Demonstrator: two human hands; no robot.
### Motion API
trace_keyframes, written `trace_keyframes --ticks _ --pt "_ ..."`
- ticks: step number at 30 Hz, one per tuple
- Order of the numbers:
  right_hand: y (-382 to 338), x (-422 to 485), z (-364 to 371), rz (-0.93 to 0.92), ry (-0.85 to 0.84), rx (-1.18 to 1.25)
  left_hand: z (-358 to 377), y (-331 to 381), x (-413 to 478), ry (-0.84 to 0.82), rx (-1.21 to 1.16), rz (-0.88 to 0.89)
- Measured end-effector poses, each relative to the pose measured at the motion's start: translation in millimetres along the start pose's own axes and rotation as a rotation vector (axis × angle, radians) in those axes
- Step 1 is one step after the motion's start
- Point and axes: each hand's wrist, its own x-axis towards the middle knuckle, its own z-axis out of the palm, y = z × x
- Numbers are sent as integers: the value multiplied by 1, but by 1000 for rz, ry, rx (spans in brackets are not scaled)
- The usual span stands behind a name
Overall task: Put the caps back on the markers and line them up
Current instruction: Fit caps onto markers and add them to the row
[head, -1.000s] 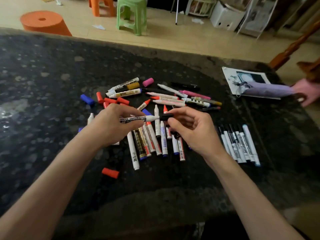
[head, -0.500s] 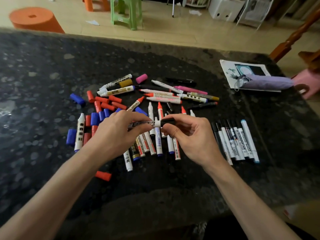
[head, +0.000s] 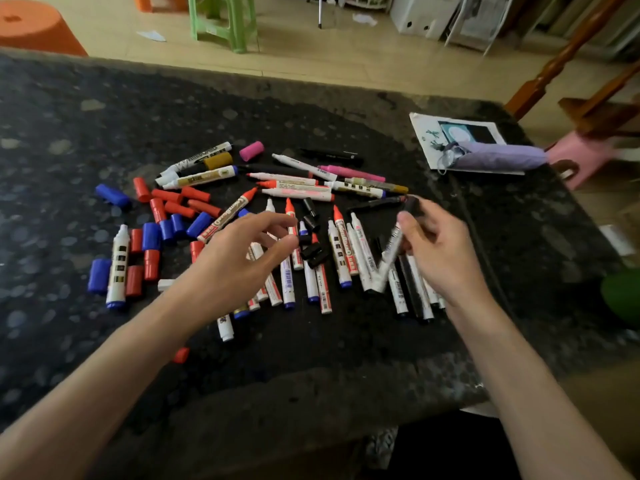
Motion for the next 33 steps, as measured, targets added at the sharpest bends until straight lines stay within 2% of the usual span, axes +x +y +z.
trace_keyframes --ticks 2,7,14,19,22,26,33 --pt "18 12 -18 26 59 -270 1 -1 1 -1 3 -11" --pt "45 23 -25 74 -7 -520 3 -2 1 -7 32 -14" --pt "45 20 -9 -6 11 -625 0 -2 1 -1 57 -18" --pt "49 18 -4 3 -2 -686 -3 -2 1 21 50 -20" --pt "45 17 0 -66 23 -679 -4 -2 1 34 50 -19" --pt "37 14 13 -140 -82 -662 -4 -2 1 32 51 -27" --pt "30 12 30 -31 -111 -876 -7 -3 0 28 45 -33"
